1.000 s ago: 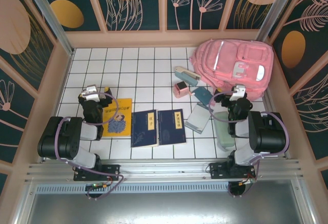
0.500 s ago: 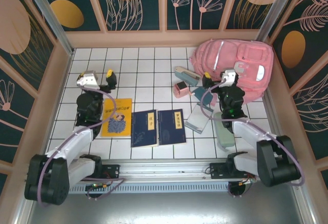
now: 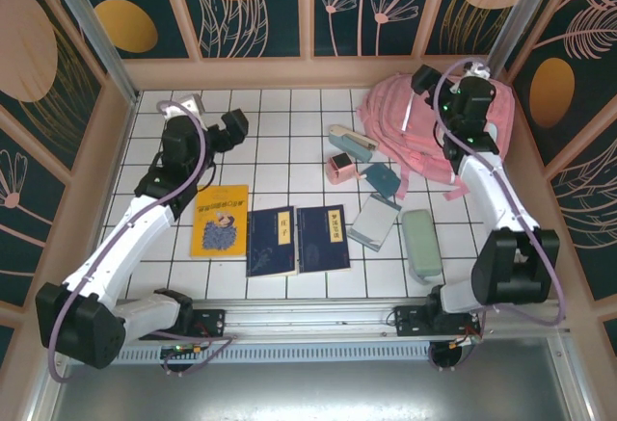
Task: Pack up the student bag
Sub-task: Pick up the student bag from the top-right of the table.
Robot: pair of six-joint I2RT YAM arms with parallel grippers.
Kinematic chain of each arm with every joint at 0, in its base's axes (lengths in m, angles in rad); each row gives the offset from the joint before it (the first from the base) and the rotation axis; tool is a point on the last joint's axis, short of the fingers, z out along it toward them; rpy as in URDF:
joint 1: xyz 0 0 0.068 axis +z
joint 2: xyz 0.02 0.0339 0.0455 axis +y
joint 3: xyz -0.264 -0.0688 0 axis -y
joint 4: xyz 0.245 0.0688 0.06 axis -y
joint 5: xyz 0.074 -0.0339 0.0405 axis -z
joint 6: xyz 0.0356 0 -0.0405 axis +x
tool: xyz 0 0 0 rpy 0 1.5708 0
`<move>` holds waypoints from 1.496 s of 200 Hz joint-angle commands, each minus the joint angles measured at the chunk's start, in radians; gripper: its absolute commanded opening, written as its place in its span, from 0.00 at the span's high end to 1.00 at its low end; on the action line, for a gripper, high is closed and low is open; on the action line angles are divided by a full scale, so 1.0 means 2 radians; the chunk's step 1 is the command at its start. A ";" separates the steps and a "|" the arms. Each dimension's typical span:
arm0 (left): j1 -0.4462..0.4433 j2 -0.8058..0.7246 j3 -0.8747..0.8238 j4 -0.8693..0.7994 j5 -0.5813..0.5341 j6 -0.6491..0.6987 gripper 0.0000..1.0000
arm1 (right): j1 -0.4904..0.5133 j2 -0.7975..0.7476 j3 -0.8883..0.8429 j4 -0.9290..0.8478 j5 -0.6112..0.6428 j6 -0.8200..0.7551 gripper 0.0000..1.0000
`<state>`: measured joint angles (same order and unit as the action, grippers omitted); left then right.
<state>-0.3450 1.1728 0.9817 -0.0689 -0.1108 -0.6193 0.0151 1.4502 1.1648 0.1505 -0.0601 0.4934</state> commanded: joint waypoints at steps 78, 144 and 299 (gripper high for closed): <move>-0.008 0.044 -0.015 0.041 0.225 -0.022 0.01 | -0.052 0.285 0.238 -0.141 -0.131 -0.023 0.14; -0.008 0.041 -0.010 0.039 0.232 -0.021 0.01 | -0.070 0.435 0.406 -0.216 -0.219 -0.019 0.33; -0.007 0.065 -0.007 0.016 0.206 -0.022 0.01 | -0.034 0.498 0.441 -0.252 -0.225 -0.056 1.00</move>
<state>-0.3557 1.2884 0.9440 -0.0101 0.3321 -0.6571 -0.0586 2.4359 2.0655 -0.3309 -0.4950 0.4129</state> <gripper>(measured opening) 0.987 0.121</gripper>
